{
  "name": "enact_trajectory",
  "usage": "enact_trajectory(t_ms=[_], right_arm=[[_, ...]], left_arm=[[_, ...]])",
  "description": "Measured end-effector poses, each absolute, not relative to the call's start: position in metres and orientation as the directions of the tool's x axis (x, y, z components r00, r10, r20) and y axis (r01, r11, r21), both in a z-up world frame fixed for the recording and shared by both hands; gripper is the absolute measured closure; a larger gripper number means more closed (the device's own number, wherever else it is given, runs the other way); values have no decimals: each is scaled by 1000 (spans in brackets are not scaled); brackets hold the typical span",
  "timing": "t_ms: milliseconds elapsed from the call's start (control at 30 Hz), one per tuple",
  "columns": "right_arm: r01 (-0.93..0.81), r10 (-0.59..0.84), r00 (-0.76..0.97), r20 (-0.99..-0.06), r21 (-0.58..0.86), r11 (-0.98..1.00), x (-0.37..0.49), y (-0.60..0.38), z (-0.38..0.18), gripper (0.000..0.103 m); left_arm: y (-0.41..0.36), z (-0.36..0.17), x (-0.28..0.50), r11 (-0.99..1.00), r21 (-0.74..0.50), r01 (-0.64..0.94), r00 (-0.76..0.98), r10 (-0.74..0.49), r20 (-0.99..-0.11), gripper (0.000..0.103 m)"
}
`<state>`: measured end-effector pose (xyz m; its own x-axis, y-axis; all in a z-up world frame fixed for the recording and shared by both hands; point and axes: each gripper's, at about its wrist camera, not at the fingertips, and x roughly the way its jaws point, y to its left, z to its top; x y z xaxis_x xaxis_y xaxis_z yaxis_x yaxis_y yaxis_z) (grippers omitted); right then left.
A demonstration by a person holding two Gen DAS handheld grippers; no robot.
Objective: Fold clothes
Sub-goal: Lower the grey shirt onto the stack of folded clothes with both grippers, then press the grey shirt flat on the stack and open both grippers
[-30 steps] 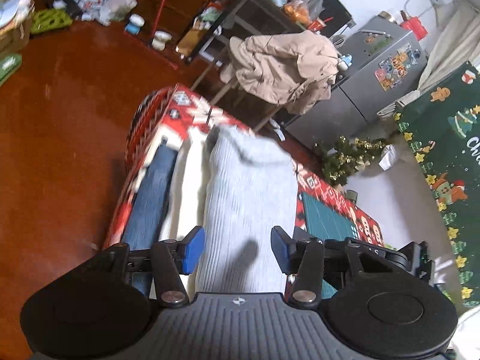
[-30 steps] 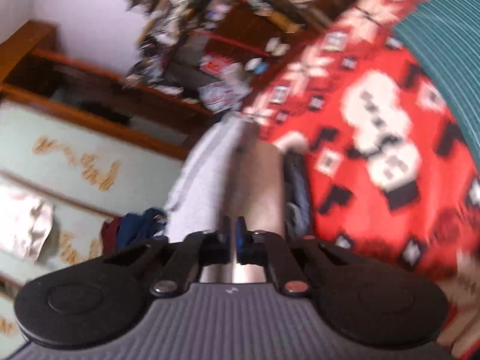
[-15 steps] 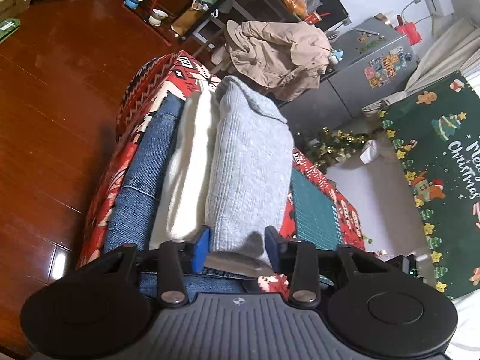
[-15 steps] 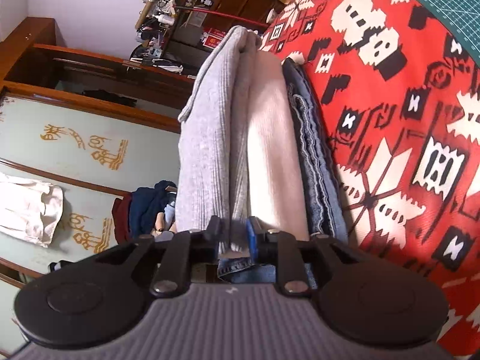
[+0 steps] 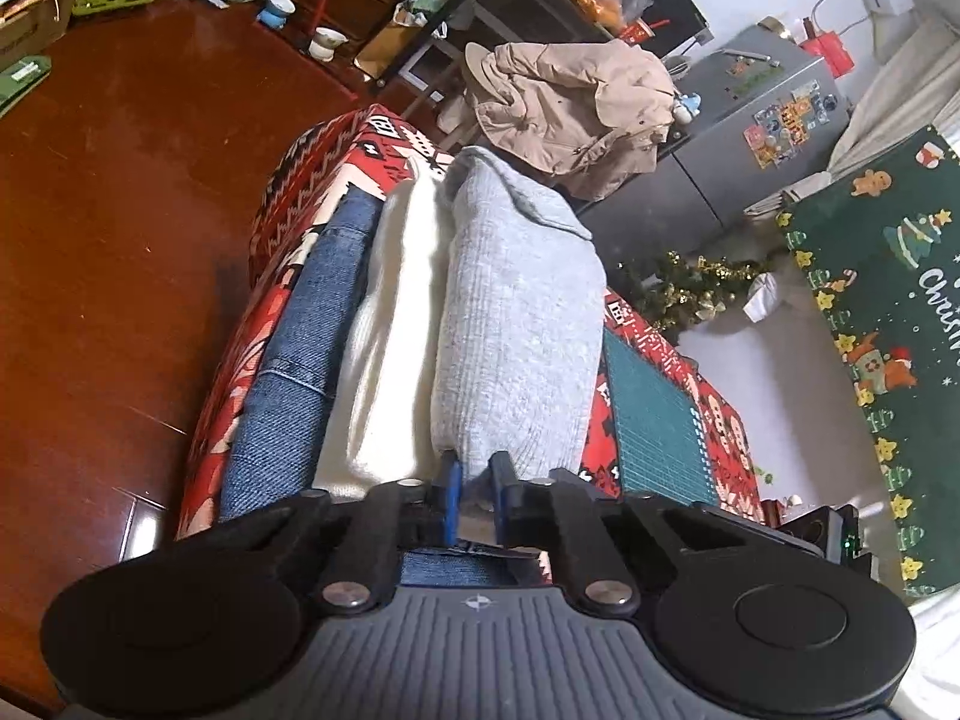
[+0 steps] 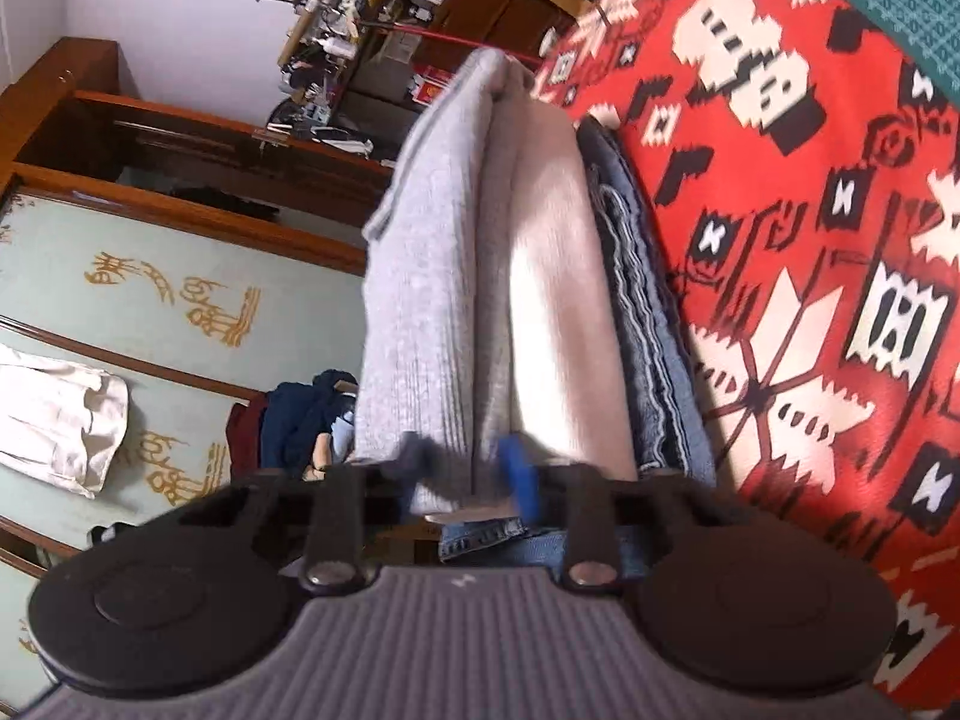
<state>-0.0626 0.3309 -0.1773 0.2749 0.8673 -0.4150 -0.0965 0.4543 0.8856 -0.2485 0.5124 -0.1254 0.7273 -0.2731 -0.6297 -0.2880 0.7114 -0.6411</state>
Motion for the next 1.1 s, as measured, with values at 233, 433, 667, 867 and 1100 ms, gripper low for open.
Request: enact_trajectory(t_ms=[233,433,667,867,1100], right_arm=[[-126,878,247,-410,885,449,-79,332,-170,91],[-116,880,245,-406,889,443,-87,321,-175,85],[-222,856,274,-439,837,500,-93,309,-142,77],[-237,862,256,-438,836,495,-99,299,-121,76],[-231,864,244,-441,839,493,-100,302,-123,76]], left_arm=[[500,-117,-257,803,-533,-268,707,-212,-675,96],[496,-118,-263,829,-498,-254,706,-194,-681,85],[466,-111,-269,951,-257,-170,717,-59,-694,85],[439,-109,-270,994,-9,-113,729,77,-681,80],[420,-117,-269,977,188,-99,755,197,-626,97]])
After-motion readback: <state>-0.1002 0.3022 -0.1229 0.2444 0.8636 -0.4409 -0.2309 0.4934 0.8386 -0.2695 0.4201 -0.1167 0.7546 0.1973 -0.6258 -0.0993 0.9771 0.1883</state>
